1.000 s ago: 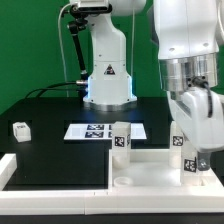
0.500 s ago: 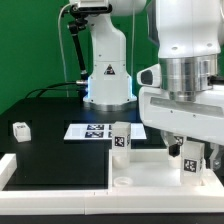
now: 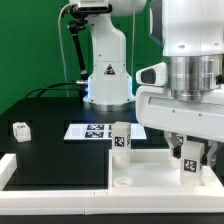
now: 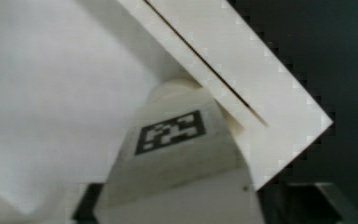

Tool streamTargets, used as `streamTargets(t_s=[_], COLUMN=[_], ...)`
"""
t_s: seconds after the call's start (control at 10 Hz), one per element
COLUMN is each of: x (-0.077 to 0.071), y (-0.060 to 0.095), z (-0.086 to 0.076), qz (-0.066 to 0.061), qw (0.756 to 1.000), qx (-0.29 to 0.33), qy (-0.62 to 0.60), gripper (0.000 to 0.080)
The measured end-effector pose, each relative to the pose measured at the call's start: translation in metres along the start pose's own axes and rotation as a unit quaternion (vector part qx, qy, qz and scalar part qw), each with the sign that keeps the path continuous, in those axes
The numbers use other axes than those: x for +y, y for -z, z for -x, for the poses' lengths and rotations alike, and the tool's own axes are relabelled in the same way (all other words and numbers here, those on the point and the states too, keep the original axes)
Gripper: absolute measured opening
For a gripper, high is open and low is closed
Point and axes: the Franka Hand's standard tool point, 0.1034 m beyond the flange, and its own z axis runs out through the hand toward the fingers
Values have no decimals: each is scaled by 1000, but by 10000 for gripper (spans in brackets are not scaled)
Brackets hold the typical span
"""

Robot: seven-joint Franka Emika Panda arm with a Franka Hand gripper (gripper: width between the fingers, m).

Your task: Assemble square table

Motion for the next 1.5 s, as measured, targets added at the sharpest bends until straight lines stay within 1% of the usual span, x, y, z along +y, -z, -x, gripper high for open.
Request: streamTargets(t_s=[0.1,0.3,0.5,0.6,0.7,0.8,0.9,1.0,1.1,1.3,1.5], x=[1,2,5,6,7,6,6,7,7,9,10], y=[0,0,0,-1,-1,0,0,0,0,0,-2], z=[0,-1,-3,-3,-2,0,0,1,1,0,0], qz=[0,1,5,3,1,2,-1,-8,-9,-9,-7], qw=[999,994,980,962,938,912,887,870,860,852,854], qx=[0,0,-2,-7,-9,-12,-12,-13,-13,-10,-9], qy=[-36,-110,-198,-274,-347,-409,-461,-492,-511,-523,-521], gripper=[291,291,291,291,291,291,291,291,291,294,295])
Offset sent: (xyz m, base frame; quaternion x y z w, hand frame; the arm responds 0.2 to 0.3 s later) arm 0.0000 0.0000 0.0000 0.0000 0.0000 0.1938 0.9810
